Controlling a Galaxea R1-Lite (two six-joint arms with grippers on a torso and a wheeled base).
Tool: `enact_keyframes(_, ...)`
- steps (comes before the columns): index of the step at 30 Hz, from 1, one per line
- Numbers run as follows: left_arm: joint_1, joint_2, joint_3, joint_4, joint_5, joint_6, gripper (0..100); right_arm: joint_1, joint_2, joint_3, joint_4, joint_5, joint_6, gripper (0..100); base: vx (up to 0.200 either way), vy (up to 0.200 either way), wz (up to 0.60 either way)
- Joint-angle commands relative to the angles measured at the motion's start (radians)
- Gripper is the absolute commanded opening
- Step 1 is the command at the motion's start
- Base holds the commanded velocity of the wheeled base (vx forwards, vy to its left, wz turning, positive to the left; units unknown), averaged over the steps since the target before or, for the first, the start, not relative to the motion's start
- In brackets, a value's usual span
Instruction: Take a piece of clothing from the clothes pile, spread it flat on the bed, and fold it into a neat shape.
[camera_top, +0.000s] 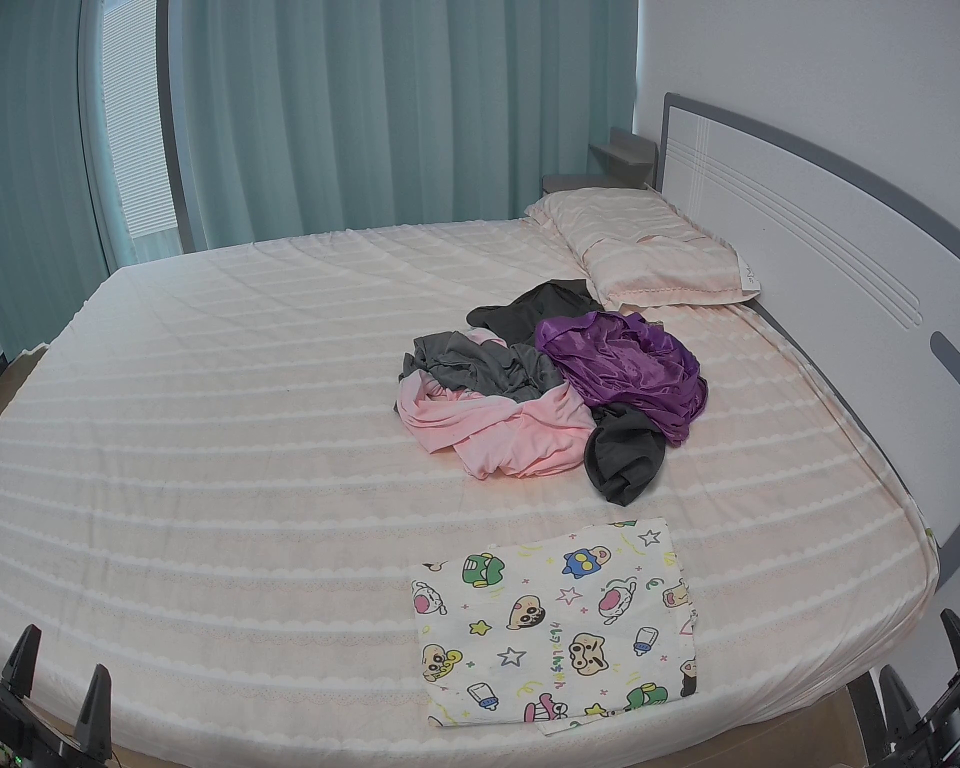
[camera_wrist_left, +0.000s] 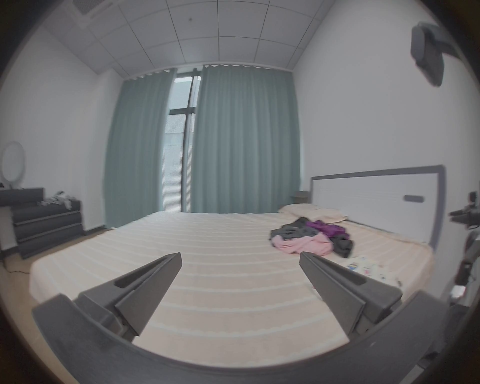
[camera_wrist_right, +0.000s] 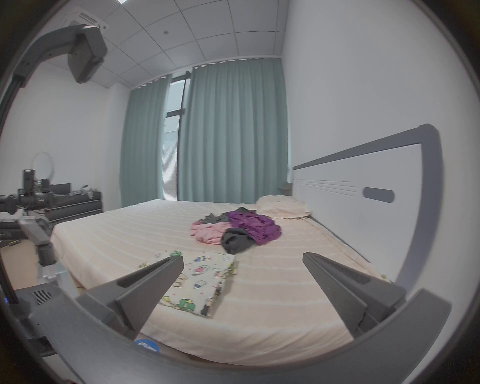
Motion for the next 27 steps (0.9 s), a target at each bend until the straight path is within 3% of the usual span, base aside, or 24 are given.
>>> enact_keyframes(1,-0.001,-0.007,0.018,0.005,-0.100,-0.044,100,0.000,-0.014,0.013,0.019,-0.138,-0.010,100,0.000,0.000,0.00)
enact_keyframes(7,-0.001,-0.010,0.018,0.007,-0.076,-0.053,100,0.002,-0.014,0.018,0.022,-0.144,0.012,100,0.000,0.000,0.00)
enact_keyframes(8,0.001,-0.010,0.018,0.005,-0.034,-0.044,100,0.002,-0.014,0.018,0.022,-0.144,0.019,100,0.000,0.000,0.00)
enact_keyframes(10,-0.001,-0.010,0.018,0.019,0.139,-0.005,100,0.002,-0.015,0.018,0.023,-0.143,0.028,100,0.000,0.000,0.00)
enact_keyframes(11,-0.001,-0.010,0.018,0.022,0.153,-0.002,100,0.002,-0.015,0.018,0.023,-0.143,0.028,100,0.000,0.000,0.00)
enact_keyframes(13,-0.002,-0.010,0.018,0.049,0.101,-0.010,100,0.003,-0.015,0.018,0.023,-0.143,0.030,100,0.000,0.000,0.00)
enact_keyframes(27,-0.004,-0.010,0.018,0.068,0.089,0.012,100,0.003,-0.015,0.018,0.025,-0.146,0.036,100,0.000,0.000,0.00)
